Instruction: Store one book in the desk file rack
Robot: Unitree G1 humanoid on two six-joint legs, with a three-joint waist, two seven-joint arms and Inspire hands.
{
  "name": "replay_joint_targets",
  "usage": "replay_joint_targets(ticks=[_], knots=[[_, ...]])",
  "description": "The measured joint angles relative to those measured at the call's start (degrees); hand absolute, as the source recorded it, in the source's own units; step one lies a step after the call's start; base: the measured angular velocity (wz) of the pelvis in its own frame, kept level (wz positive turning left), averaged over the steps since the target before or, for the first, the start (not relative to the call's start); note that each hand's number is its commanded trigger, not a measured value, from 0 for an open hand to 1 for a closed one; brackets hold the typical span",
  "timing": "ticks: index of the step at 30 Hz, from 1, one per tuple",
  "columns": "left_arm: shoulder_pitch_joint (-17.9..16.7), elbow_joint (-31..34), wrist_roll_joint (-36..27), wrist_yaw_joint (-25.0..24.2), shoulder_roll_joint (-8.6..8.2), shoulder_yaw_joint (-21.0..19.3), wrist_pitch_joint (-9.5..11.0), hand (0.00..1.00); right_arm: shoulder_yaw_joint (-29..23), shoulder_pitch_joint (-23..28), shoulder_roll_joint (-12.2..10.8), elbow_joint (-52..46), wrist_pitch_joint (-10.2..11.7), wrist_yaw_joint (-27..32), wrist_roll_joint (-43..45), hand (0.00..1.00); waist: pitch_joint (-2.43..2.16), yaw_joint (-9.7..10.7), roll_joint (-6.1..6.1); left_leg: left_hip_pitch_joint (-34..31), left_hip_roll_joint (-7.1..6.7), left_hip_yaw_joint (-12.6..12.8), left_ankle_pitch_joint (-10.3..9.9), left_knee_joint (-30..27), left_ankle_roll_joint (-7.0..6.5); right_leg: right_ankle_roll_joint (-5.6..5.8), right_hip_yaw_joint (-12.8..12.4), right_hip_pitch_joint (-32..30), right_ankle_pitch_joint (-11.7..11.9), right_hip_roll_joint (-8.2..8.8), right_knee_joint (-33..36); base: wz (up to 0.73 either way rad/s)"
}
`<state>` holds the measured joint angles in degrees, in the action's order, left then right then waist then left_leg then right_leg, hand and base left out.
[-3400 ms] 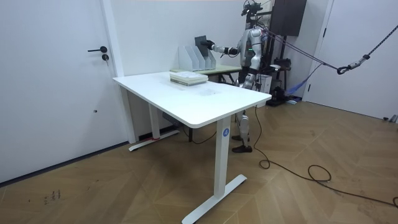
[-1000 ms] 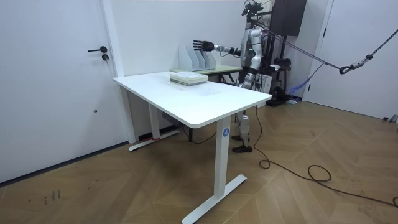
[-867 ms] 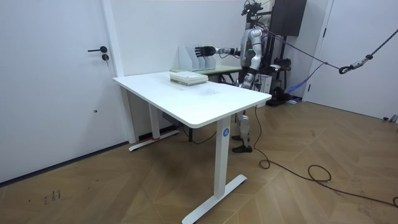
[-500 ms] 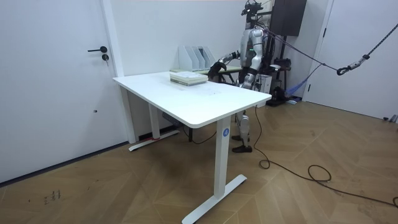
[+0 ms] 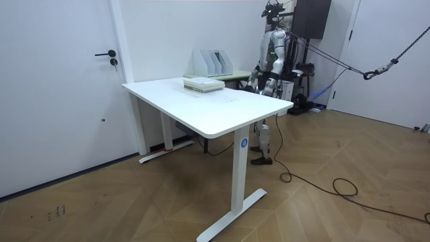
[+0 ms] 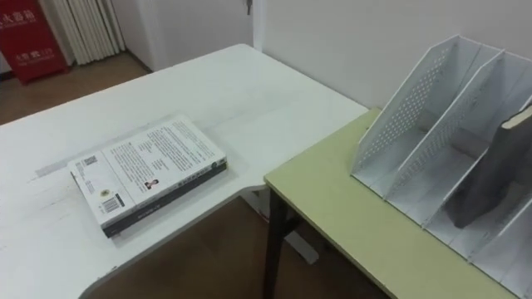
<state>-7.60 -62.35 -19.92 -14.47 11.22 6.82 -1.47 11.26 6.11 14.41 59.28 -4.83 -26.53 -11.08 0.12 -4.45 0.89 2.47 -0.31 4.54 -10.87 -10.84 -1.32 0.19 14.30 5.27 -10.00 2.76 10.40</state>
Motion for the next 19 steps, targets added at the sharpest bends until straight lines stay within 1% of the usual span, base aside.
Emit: replay_joint_targets(ticks=[1, 2, 3, 4, 6, 8, 10, 13, 15, 16, 19], knots=[[-0.17, -0.04, 0.61, 0.63, -0.28, -0.24, 0.50, 0.00, -1.80, 0.21, -0.59, 1.98, 0.43, 1.71, -0.42, 0.00, 0.08, 0.19, 0.11, 0.16, -0.02, 0.04, 0.01, 0.00, -0.01, -0.01, -0.15, 0.32, 0.00, -0.02, -0.42, 0.00], [-0.28, -0.04, 0.99, 0.94, -0.37, -0.53, 0.66, 0.00, -2.68, 0.24, -0.95, 2.80, 0.86, 2.57, -0.46, 0.00, 0.04, 0.37, 0.13, 0.24, -0.02, 0.06, 0.01, 0.00, -0.01, -0.02, -0.15, 0.53, 0.00, -0.06, -0.76, 0.00], [-0.55, -0.03, 1.74, 1.46, -0.43, -0.84, 0.73, 0.00, -3.71, 0.19, -1.44, 3.95, 1.64, 4.20, -0.64, 0.00, -0.08, 1.07, 0.13, 0.46, -0.07, 0.01, 0.01, 0.01, -0.01, -0.02, -0.06, 0.73, 0.00, 0.00, -0.81, 0.00], [-0.69, -0.11, 2.08, 1.85, -0.42, -1.22, 0.73, 0.00, -3.92, -0.17, -1.72, 5.66, 2.56, 5.75, -1.53, 0.00, 0.01, 1.38, -0.05, 0.67, -0.11, -0.02, 0.01, 0.03, -0.01, 0.04, -0.02, 0.80, -0.05, 0.02, -0.91, 0.00], [-0.80, -0.48, 2.27, 2.76, -0.42, -1.74, 0.73, 0.00, -5.10, -0.50, -2.08, 8.40, 2.81, 8.31, -3.15, 0.00, -0.01, 1.79, 0.07, 0.79, -0.20, -0.08, 0.01, 0.16, -0.03, 0.13, -0.36, 1.05, -0.14, 0.03, -0.96, 0.02], [-1.25, -0.81, 3.29, 3.10, -0.59, -3.91, 0.70, 0.00, -7.64, 0.26, -2.71, 10.01, 2.82, 10.61, -5.83, 0.00, 0.02, 2.71, 0.25, 1.26, -0.31, -0.32, 0.02, 0.36, -0.04, 0.21, -0.06, 1.89, -0.11, 0.03, -1.74, 0.09], [-2.86, -0.92, 3.54, 4.30, -1.17, -7.11, 0.73, 0.00, -11.76, 1.31, -3.61, 11.78, 2.99, 13.21, -11.33, 0.00, 0.01, 3.90, 0.40, 2.24, -0.50, -0.68, 0.01, 0.71, -0.06, 0.43, 0.00, 2.88, -0.29, 0.09, -1.97, 0.07], [-3.75, -1.12, 4.76, 4.47, -1.49, -10.19, 0.73, 0.00, -15.17, 2.22, -3.76, 14.04, 2.82, 13.86, -13.59, 0.00, -0.06, 4.89, 0.61, 2.31, -0.53, -0.68, 0.00, 1.07, -0.09, 0.42, -0.05, 2.86, -0.40, 0.08, -2.01, 0.00], [-3.96, -1.31, 6.12, 4.75, -1.51, -11.32, 0.72, 0.00, -16.09, 2.44, -3.84, 14.56, 2.72, 13.88, -13.73, 0.00, -0.03, 5.47, 0.67, 2.46, -0.48, -0.52, 0.00, 1.05, -0.09, 0.36, -0.10, 2.79, -0.46, 0.07, -1.95, -0.05], [-3.81, -1.65, 6.82, 4.82, -1.52, -11.73, 0.71, 0.00, -16.47, 2.42, -3.99, 14.57, 2.72, 13.86, -13.73, 0.00, 0.04, 5.61, 0.59, 2.56, -0.42, -0.28, -0.01, 1.05, -0.08, 0.32, -0.22, 2.64, -0.49, 0.04, -1.94, -0.08], [-2.68, -1.86, 8.75, 4.83, -1.51, -11.93, 0.68, 0.00, -16.63, 2.30, -4.07, 14.56, 2.76, 13.84, -13.16, 0.00, 0.04, 5.69, 0.58, 2.83, -0.39, 0.00, -0.04, 1.15, -0.06, 0.34, -0.72, 2.29, -0.73, 0.06, -1.81, -0.06]])
